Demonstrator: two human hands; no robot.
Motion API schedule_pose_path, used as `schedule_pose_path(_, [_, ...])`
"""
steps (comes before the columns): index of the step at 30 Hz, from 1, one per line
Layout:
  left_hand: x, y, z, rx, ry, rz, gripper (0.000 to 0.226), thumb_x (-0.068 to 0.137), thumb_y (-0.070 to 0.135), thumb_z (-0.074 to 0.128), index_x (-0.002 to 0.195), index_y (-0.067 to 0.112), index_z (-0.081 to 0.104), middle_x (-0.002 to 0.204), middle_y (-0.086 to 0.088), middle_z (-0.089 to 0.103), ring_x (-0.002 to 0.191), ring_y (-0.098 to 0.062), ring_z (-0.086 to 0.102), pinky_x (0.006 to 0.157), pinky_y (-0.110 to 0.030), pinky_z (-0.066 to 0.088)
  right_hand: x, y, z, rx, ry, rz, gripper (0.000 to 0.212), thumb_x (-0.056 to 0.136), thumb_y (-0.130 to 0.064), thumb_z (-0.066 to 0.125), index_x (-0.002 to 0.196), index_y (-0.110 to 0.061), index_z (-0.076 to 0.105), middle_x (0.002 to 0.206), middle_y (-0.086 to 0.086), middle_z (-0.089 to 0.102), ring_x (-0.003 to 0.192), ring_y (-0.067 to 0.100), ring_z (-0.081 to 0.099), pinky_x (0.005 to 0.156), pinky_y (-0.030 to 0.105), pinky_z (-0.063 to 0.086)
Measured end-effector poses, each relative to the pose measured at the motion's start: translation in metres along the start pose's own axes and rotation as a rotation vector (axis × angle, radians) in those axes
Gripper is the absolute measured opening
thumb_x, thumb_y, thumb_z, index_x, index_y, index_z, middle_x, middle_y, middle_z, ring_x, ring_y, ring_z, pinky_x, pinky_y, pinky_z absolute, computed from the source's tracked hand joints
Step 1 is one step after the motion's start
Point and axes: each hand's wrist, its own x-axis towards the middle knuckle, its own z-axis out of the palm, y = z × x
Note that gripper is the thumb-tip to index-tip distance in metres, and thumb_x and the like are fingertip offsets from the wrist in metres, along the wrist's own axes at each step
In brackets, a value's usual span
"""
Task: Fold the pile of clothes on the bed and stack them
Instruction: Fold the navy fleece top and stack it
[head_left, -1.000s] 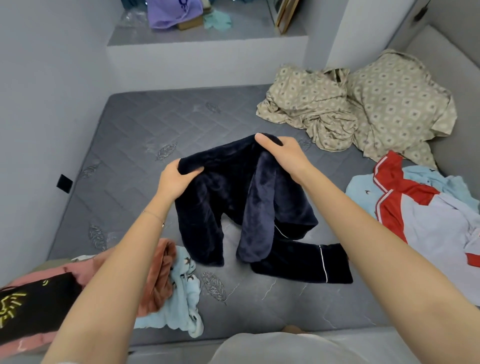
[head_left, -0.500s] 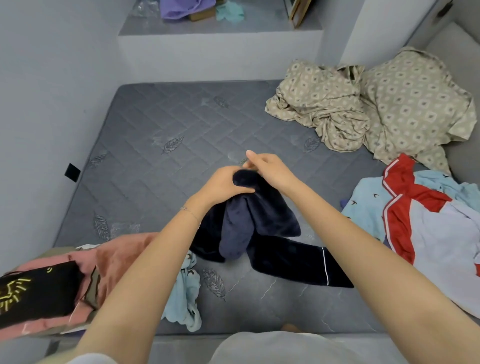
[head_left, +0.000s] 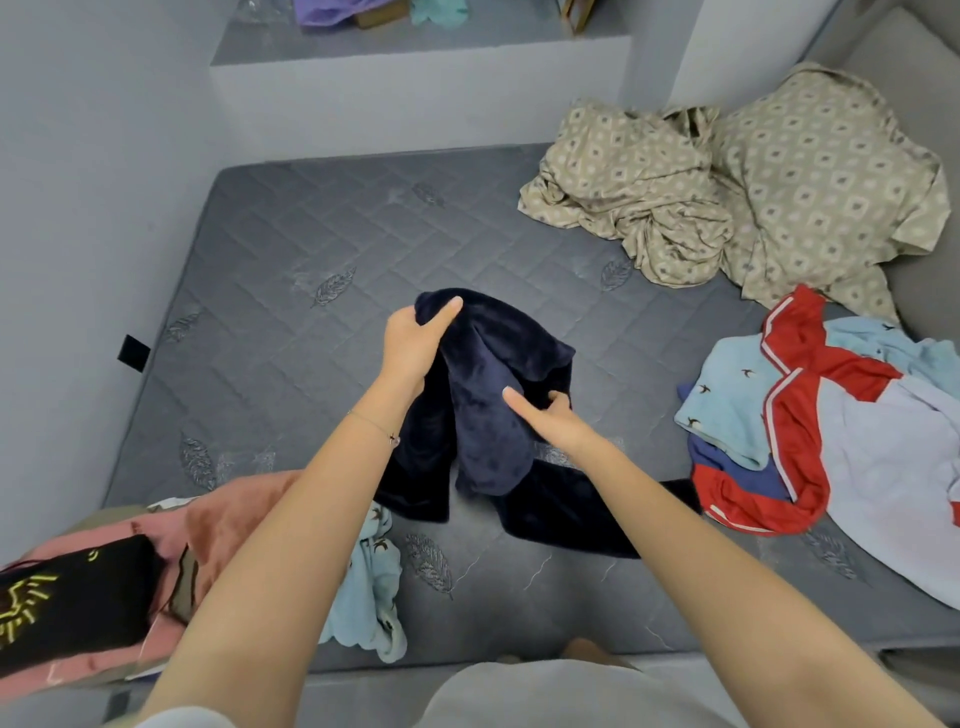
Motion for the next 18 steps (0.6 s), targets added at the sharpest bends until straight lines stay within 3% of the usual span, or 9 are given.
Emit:
schedule_pose_path(1, [0.000,-0.001,0.001,-0.006,0.003,-0.010,0.018,0.087,0.027,0.073,0.088,0.010,0.068,0.091,-0.004,0.072,0.086,-0.010,0.068,0.075,-0.022,0.055,0.002,0.002,0.005,-0.016,-0.038,0.003,0.116,0.069,-0.075,0.065,0.153,-0.015,0.013,0.152,0.003,0.034,0.139,0.026,0.036,0.108,0.037,0.033])
schedule_pose_path(3, [-0.001,-0.003,0.000,-0.008,0.026,-0.021,0.021,0.087,0.027,0.072,0.092,0.007,0.069,0.097,-0.010,0.071,0.091,-0.016,0.068,0.081,-0.027,0.056,0.002,0.002,0.012,-0.007,-0.093,-0.035,0.103,0.070,-0.074,0.065,0.148,-0.015,0.033,0.144,-0.003,0.047,0.135,0.022,0.043,0.108,0.036,0.035])
schedule_pose_path(6, [-0.002,-0.004,-0.006,0.010,0.062,-0.003,0.017,0.088,0.028,0.072,0.084,0.012,0.068,0.088,-0.004,0.070,0.085,-0.012,0.067,0.075,-0.021,0.056,0.004,-0.006,0.017,0.081,-0.100,-0.166,0.039,0.082,-0.056,0.068,0.094,-0.020,0.072,0.097,-0.010,0.074,0.100,0.011,0.066,0.085,0.023,0.051])
schedule_pose_path(7, [-0.002,-0.005,-0.010,0.042,0.078,0.017,0.018,0.087,0.029,0.072,0.080,0.014,0.067,0.082,0.000,0.069,0.080,-0.010,0.065,0.069,-0.017,0.054,0.002,-0.012,0.019,0.112,-0.043,-0.226,0.028,0.085,-0.048,0.069,0.075,-0.022,0.070,0.080,-0.011,0.072,0.086,0.008,0.067,0.073,0.018,0.051])
schedule_pose_path(9, [0.001,-0.008,-0.020,0.178,0.100,0.059,0.022,0.087,0.032,0.072,0.074,0.015,0.064,0.074,0.004,0.065,0.071,-0.008,0.061,0.060,-0.012,0.048,-0.002,-0.026,0.020,0.148,0.129,-0.347,0.041,0.088,-0.037,0.070,0.052,-0.027,0.053,0.056,-0.014,0.055,0.061,0.002,0.053,0.056,0.016,0.041])
schedule_pose_path(12, [0.005,-0.015,-0.037,0.530,0.076,0.042,0.040,0.088,0.046,0.066,0.066,0.017,0.049,0.064,0.007,0.050,0.060,-0.009,0.048,0.052,-0.015,0.036,-0.003,-0.048,0.017,0.209,0.256,-0.486,0.037,0.089,-0.032,0.069,0.062,-0.015,0.049,0.059,-0.003,0.046,0.059,0.007,0.044,0.056,0.020,0.038])
schedule_pose_path(14, [0.005,-0.019,-0.045,0.672,0.018,-0.063,0.043,0.087,0.057,0.060,0.085,0.014,0.055,0.081,0.004,0.054,0.078,-0.017,0.054,0.066,-0.022,0.039,-0.005,-0.065,0.016,0.189,0.260,-0.566,0.039,0.089,-0.031,0.068,0.065,-0.011,0.045,0.061,0.000,0.040,0.059,0.009,0.039,0.054,0.021,0.034])
schedule_pose_path(15, [0.004,-0.021,-0.047,0.686,-0.020,-0.111,0.053,0.086,0.060,0.059,0.109,0.013,0.057,0.104,0.000,0.058,0.101,-0.020,0.057,0.080,-0.024,0.041,-0.006,-0.072,0.015,0.154,0.250,-0.599,0.042,0.090,-0.031,0.067,0.065,-0.009,0.041,0.062,0.001,0.035,0.059,0.010,0.035,0.053,0.022,0.031])
schedule_pose_path(18, [0.000,-0.017,-0.047,0.618,-0.209,0.026,0.082,0.085,0.056,0.064,0.150,0.023,0.027,0.156,0.005,0.028,0.144,-0.013,0.026,0.108,-0.026,0.025,-0.009,-0.085,0.015,0.078,0.158,-0.658,0.049,0.095,-0.033,0.061,0.064,-0.002,0.037,0.064,0.005,0.030,0.060,0.014,0.031,0.054,0.025,0.027])
